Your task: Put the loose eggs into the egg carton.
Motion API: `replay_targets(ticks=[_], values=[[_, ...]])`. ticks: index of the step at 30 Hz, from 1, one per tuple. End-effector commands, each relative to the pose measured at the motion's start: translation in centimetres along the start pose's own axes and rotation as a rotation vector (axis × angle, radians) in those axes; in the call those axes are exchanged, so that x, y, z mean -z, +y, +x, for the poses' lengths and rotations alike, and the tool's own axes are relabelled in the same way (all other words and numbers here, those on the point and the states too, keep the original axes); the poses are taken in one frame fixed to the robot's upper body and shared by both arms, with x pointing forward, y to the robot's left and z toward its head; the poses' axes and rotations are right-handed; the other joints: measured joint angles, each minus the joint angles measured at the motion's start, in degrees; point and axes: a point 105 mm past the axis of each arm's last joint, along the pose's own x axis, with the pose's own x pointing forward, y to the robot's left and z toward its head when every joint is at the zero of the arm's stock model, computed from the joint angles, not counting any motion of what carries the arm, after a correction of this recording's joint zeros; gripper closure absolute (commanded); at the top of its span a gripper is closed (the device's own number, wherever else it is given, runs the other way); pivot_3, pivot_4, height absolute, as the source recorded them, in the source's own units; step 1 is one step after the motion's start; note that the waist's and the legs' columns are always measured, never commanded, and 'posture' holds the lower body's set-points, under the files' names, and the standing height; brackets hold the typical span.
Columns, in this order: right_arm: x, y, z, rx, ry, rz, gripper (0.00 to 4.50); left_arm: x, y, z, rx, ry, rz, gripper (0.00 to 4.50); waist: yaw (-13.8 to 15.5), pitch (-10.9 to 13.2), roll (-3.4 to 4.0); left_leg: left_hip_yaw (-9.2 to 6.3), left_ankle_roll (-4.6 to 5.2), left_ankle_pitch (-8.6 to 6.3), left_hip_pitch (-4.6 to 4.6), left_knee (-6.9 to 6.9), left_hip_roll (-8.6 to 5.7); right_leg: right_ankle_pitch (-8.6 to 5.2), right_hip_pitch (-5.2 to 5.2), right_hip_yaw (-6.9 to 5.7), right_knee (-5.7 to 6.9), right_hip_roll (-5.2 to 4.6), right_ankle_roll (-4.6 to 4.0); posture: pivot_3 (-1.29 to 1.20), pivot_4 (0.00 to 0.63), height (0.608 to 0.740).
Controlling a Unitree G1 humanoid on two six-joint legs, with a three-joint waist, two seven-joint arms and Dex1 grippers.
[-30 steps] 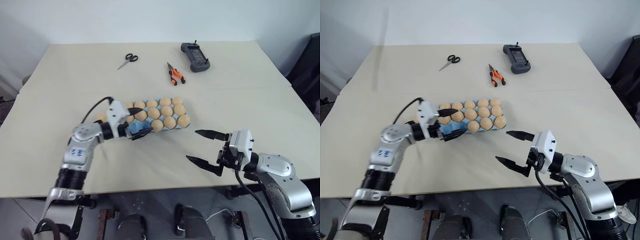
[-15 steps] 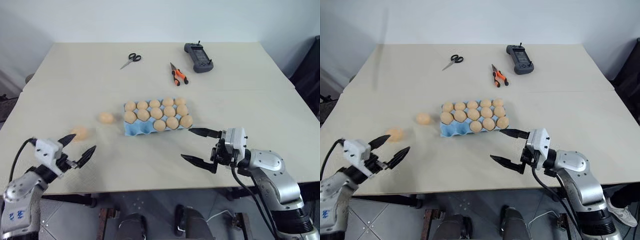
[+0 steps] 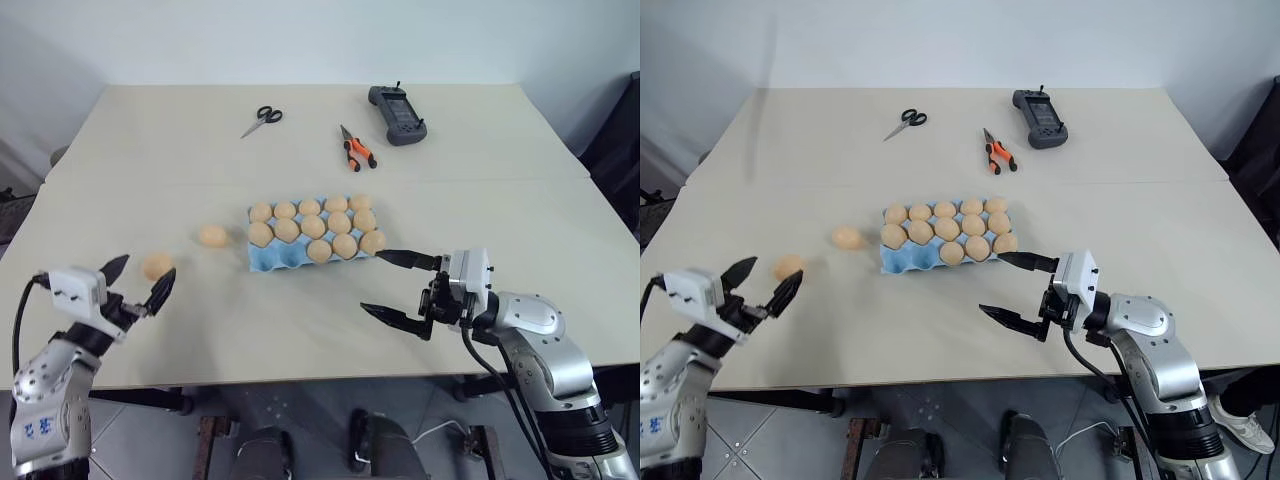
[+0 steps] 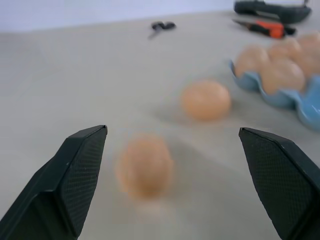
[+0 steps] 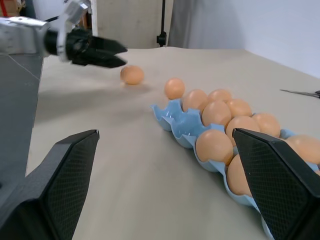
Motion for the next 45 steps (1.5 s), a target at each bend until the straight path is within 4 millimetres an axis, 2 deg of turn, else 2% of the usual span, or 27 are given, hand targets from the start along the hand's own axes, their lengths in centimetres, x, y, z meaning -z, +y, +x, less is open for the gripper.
replay_targets(ticks=[1,3,7,10,13,16,20,23,25,28,31,33,38,40,43,45], values=[[-0.9,0.3,1.0,-0.032,-0.050,-0.027,0.00,-0.6,1.8,1.8,-0.046,0.022,0.049,0.01,0.0,0.0,0.00,0.02,-0.01,0.01,0.02,0.00,-0.01,0.00,0.00,0.00,0.05,0.01,0.00,0.00,0.150,0.740],[-1.0,0.4,1.3,-0.038,-0.059,-0.028,0.00,0.5,2.2,2.5,-0.045,0.086,0.059,0.01,-0.2,0.0,0.00,0.04,-0.03,0.03,0.02,-0.01,-0.01,0.00,-0.01,-0.01,0.07,0.03,0.00,0.00,0.150,0.740],[-1.2,0.4,1.8,-0.042,-0.072,-0.030,0.00,1.6,1.7,3.1,0.004,0.145,0.035,0.01,-0.4,0.0,0.00,0.16,-0.03,-0.02,0.02,-0.04,0.01,0.01,-0.04,-0.13,0.25,0.05,0.02,0.00,0.150,0.740],[-1.4,0.5,2.1,-0.042,-0.082,-0.032,0.00,2.0,0.9,2.7,0.047,0.165,0.021,0.01,-0.4,0.0,0.00,0.18,-0.05,-0.05,-0.03,-0.04,0.04,0.01,-0.09,-0.22,0.23,0.05,0.02,0.00,0.150,0.740],[-1.4,0.5,2.4,-0.042,-0.091,-0.032,0.00,3.0,0.9,1.9,0.042,0.221,0.007,0.01,-0.4,0.0,0.00,0.19,-0.07,-0.10,-0.03,-0.05,0.05,0.01,-0.09,-0.26,0.18,0.05,0.02,0.00,0.150,0.740],[-1.4,0.7,2.6,-0.046,-0.096,-0.030,0.00,4.0,1.3,1.4,0.014,0.276,-0.002,0.58,-0.2,0.0,0.00,0.19,-0.07,-0.12,-0.03,-0.04,0.06,0.01,-0.09,-0.26,0.17,0.04,0.03,0.00,0.150,0.740],[-1.5,0.7,2.5,-0.048,-0.097,-0.028,0.00,4.1,0.9,1.3,0.036,0.281,-0.015,1.86,-0.2,0.0,0.00,0.21,-0.07,-0.12,-0.01,-0.04,0.06,0.01,-0.08,-0.23,0.18,0.02,0.02,0.00,0.150,0.740],[-1.5,0.5,2.2,-0.037,-0.087,-0.031,0.00,2.3,0.4,2.0,0.069,0.188,-0.005,2.77,-0.2,0.0,0.00,0.21,-0.07,-0.12,0.03,-0.03,0.06,0.01,-0.09,-0.21,0.17,-0.02,0.02,0.00,0.150,0.740],[-1.5,0.3,1.8,-0.026,-0.078,-0.032,0.00,0.7,-0.6,2.8,0.126,0.121,0.006,3.06,-0.2,0.0,0.00,0.20,-0.08,-0.12,0.03,-0.03,0.06,0.01,-0.10,-0.21,0.17,-0.04,0.01,0.00,0.150,0.740],[-1.2,0.3,1.1,-0.006,-0.055,-0.028,0.00,-1.6,-3.4,4.3,0.284,0.039,0.042,3.06,0.3,0.0,0.00,0.16,-0.09,-0.12,0.00,-0.03,0.04,0.01,-0.09,-0.24,0.18,-0.07,0.01,0.00,0.150,0.740],[-1.1,0.2,0.4,0.014,-0.038,-0.026,0.00,-3.3,-7.5,5.5,0.503,-0.005,0.096,3.06,0.1,0.0,0.00,0.18,-0.07,-0.12,-0.04,-0.03,-0.02,0.01,-0.07,-0.24,0.18,-0.08,0.02,0.00,0.150,0.740],[-1.1,0.0,0.1,0.033,-0.030,-0.028,0.00,-3.4,-10.3,6.1,0.651,0.000,0.112,3.06,0.0,0.0,0.00,0.29,-0.04,-0.14,-0.03,-0.04,-0.03,0.02,-0.07,-0.21,0.16,-0.06,0.04,0.00,0.150,0.740],[-1.4,-0.2,0.0,0.057,-0.029,-0.040,0.00,-1.8,-14.5,8.1,0.839,0.065,0.145,3.06,-0.1,0.0,0.00,0.46,-0.04,-0.14,0.02,-0.03,-0.07,0.02,-0.07,-0.20,0.09,0.18,0.04,0.00,0.150,0.740],[-1.6,-0.1,0.1,0.065,-0.033,-0.047,0.00,-0.9,-15.2,8.8,0.867,0.111,0.163,3.06,-0.2,0.0,0.00,0.48,-0.06,-0.11,0.02,-0.03,-0.08,0.01,-0.07,-0.19,0.08,0.25,0.03,0.00,0.150,0.740],[-1.9,0.1,0.1,0.079,-0.039,-0.051,0.00,-0.6,-15.3,9.3,0.883,0.123,0.157,3.06,-0.3,0.0,0.00,0.51,-0.06,-0.11,0.02,-0.02,-0.06,0.01,-0.09,-0.16,0.07,0.28,0.02,0.00,0.150,0.740],[-2.0,0.2,-0.1,0.091,-0.039,-0.050,0.00,-0.5,-15.0,9.3,0.879,0.129,0.148,2.42,-0.2,0.0,0.00,0.51,-0.06,-0.11,0.01,-0.02,-0.04,0.01,-0.10,-0.15,0.08,0.27,0.02,0.00,0.150,0.740]])
